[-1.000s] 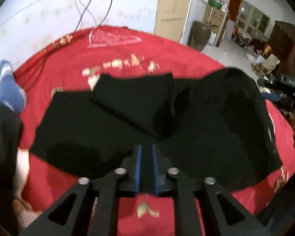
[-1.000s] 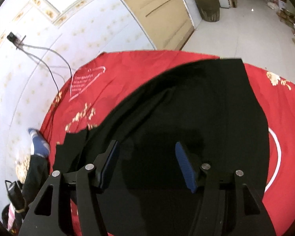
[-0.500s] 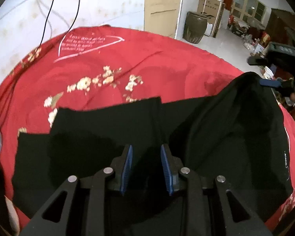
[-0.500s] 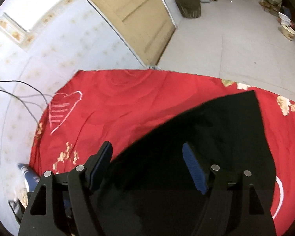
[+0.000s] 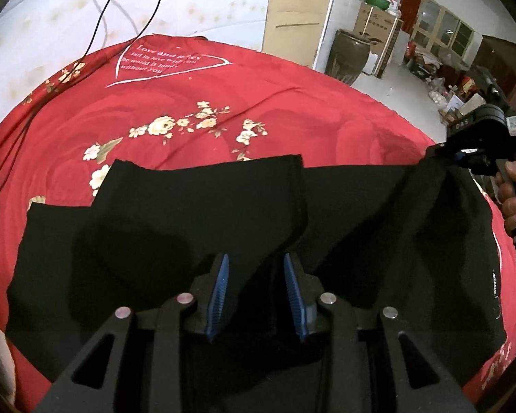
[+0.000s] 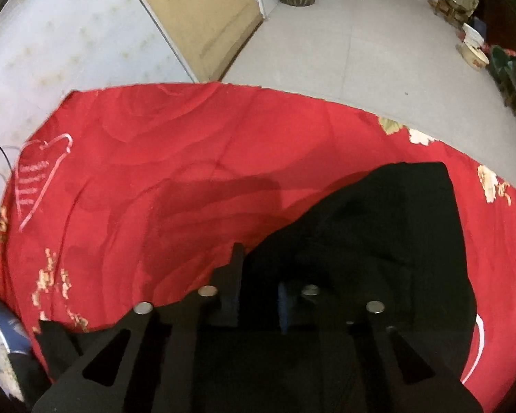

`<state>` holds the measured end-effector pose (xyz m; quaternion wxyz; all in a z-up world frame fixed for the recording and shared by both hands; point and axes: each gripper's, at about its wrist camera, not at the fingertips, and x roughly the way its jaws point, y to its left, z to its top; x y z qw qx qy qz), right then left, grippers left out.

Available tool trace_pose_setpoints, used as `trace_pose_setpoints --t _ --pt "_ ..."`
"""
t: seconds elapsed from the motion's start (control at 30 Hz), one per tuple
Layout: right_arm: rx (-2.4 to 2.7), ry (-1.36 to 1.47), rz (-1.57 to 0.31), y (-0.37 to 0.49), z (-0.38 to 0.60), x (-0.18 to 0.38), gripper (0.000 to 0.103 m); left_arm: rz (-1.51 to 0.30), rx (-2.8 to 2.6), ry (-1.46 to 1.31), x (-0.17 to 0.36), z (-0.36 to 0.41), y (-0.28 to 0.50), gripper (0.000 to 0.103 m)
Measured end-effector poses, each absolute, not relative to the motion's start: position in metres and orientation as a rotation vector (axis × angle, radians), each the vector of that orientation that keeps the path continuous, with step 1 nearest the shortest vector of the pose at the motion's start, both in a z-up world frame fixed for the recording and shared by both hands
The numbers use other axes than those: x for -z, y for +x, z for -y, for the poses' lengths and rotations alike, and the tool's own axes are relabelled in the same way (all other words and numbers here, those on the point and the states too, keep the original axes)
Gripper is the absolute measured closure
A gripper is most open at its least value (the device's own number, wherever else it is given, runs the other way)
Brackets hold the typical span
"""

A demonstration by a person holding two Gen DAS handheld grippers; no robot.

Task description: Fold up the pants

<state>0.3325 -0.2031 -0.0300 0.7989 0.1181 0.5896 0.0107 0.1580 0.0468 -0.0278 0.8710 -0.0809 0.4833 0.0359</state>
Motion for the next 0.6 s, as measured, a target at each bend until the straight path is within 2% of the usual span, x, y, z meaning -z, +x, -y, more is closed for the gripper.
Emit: trace_pose_setpoints --t 0.13,0.27,0.43,0.5,0.53,0.6 --pt "-0.046 0.297 -1.196 0.308 0.222 0.013 0.097 -0.989 -0.042 -0.167 0.021 -0.044 0.155 0.067" --pt "-0.059 0.359 -1.154 0.278 0.239 0.002 0.098 -0.984 -0.011 -0.155 0.016 -0.038 0.153 0.064" --pt "-0.061 0.448 -1.164 0.249 0.258 0.008 0.098 -1.045 -0.040 0.003 0.026 -0.017 0.165 0.066" --pt "-0.061 0.458 -1.166 0.243 0.262 0.011 0.098 -1.075 -0.050 0.098 0.032 -0.005 0.170 0.090" --pt "-0.062 0.458 -1.165 0.243 0.262 0.012 0.098 -1.091 -0.049 0.127 0.034 0.000 0.172 0.098" --pt "-0.064 0.454 -1.164 0.243 0.261 0.012 0.098 -1.075 -0.044 0.174 0.032 0.008 0.173 0.099"
